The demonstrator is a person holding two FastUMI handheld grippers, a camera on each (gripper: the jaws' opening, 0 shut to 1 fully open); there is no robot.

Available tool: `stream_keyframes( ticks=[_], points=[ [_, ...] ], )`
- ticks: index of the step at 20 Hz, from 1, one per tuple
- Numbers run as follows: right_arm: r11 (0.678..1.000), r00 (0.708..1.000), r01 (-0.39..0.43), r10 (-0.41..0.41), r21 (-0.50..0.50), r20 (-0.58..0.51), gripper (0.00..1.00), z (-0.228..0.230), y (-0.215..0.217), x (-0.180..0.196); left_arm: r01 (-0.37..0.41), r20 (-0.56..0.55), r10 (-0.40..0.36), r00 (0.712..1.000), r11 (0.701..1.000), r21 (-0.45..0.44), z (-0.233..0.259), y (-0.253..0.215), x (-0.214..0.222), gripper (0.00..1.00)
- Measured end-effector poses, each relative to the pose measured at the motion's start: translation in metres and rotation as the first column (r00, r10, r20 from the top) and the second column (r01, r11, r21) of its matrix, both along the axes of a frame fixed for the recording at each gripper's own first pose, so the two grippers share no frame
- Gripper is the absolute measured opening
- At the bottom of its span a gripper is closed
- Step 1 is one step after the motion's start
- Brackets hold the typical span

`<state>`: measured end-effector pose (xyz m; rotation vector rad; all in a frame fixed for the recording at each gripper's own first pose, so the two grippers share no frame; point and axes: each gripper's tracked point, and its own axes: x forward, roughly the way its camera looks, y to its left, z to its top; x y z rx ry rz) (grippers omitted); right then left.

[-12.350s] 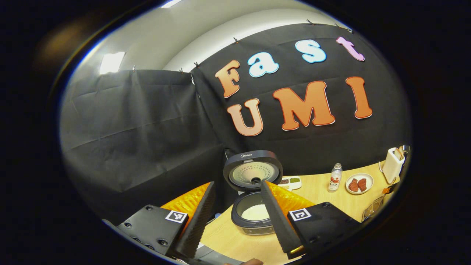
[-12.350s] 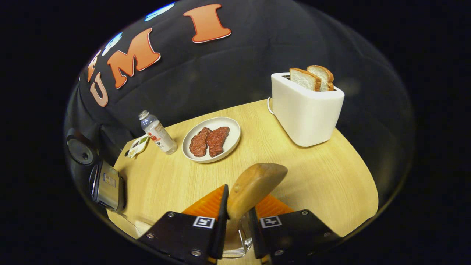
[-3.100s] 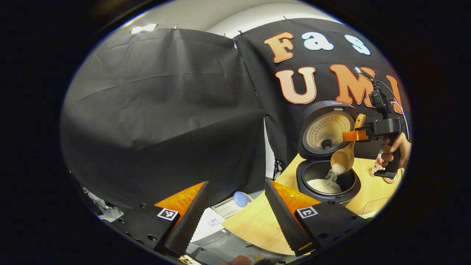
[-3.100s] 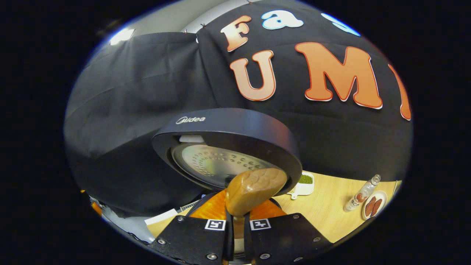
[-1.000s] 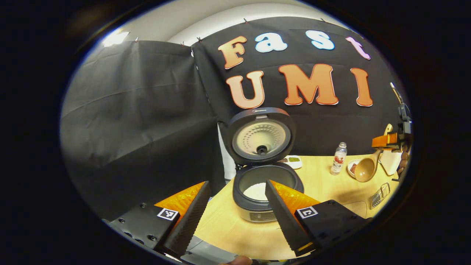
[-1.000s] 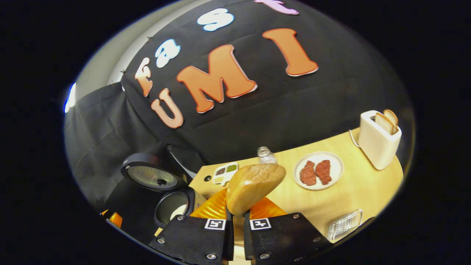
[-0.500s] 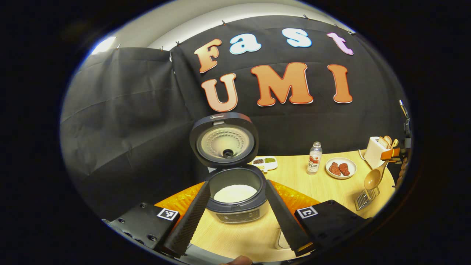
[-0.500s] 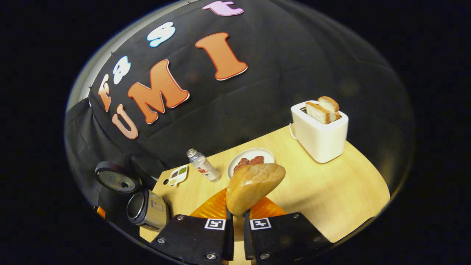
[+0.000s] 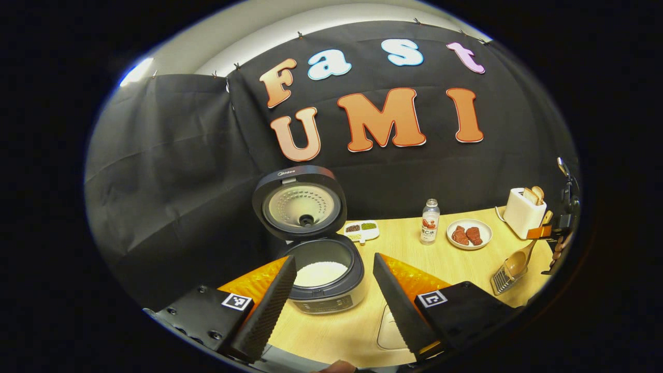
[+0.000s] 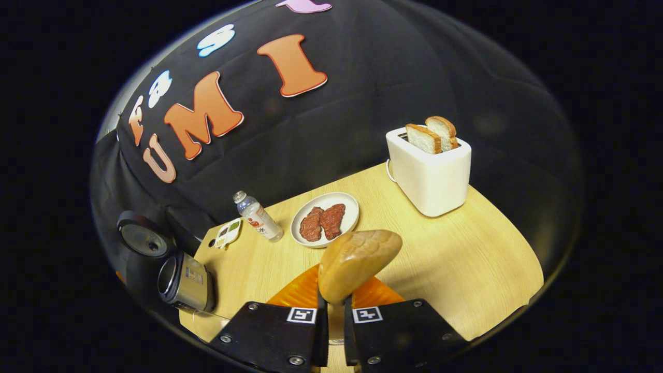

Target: Close the left gripper, press the button to open the rice cooker; take a wooden spoon from the chopstick holder with the right hand, scoop a spoonful of rice and pour it into the rice cooker, then put the wooden spoon back into the chopstick holder.

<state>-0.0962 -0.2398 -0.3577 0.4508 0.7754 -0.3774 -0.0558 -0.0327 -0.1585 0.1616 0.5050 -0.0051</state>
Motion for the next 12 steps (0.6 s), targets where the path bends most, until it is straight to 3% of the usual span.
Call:
stream_keyframes(
  ticks=[5, 8, 9, 12],
  points=[
    [1.0, 0.999, 0.005, -0.004, 0.009, -0.05, 0.13, -0.022, 0.001, -0.004, -0.016, 0.002, 0.016, 1.0, 1.0, 0.004, 0.003, 0.008, -0.002, 1.0],
    [1.0, 0.991, 0.001, 0.001, 0.009, -0.136, 0.13, -0.046, 0.0, -0.016, -0.04, 0.005, 0.04, 0.999, 0.999, 0.001, 0.002, 0.017, -0.005, 0.96],
    [1.0, 0.99, 0.001, 0.0, 0.012, -0.138, 0.13, -0.047, 0.0, -0.016, -0.05, 0.003, 0.05, 0.999, 0.999, -0.005, -0.001, 0.021, -0.006, 1.0],
    [0.997, 0.983, 0.033, -0.019, 0.072, -0.182, 0.16, -0.051, 0.006, -0.021, -0.081, -0.004, 0.081, 0.997, 0.997, -0.015, -0.003, 0.036, -0.007, 1.0]
  ],
)
